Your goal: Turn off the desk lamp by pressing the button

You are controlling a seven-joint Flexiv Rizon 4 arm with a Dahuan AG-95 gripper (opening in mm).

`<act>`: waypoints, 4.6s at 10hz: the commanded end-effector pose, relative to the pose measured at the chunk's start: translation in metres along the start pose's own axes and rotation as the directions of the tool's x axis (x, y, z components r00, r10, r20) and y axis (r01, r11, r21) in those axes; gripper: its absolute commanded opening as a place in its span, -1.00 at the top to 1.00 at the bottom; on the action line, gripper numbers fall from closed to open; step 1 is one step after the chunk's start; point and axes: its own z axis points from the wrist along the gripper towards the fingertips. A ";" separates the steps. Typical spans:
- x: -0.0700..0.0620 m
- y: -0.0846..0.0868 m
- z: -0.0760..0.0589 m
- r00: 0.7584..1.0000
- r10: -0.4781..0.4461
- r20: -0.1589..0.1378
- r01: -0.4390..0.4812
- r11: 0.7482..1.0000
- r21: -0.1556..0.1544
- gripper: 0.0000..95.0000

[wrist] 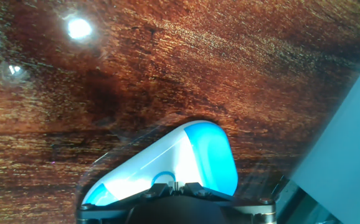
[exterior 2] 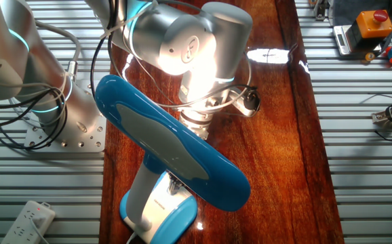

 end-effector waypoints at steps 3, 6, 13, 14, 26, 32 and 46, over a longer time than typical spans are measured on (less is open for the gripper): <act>-0.002 0.001 0.000 0.999 -0.002 -0.037 0.001 0.999 -0.033 1.00; -0.004 0.003 0.001 0.998 -0.007 -0.064 0.004 0.999 -0.047 1.00; -0.006 0.004 0.004 0.994 -0.055 -0.093 0.048 0.996 -0.070 1.00; -0.006 0.005 0.005 0.994 -0.059 -0.096 0.052 0.996 -0.072 1.00; -0.006 0.005 0.005 0.988 -0.108 -0.114 0.098 0.991 -0.087 1.00; -0.005 0.004 0.006 0.987 -0.116 -0.114 0.105 0.990 -0.096 1.00; -0.008 -0.012 -0.014 0.996 0.009 -0.084 -0.022 0.988 -0.154 1.00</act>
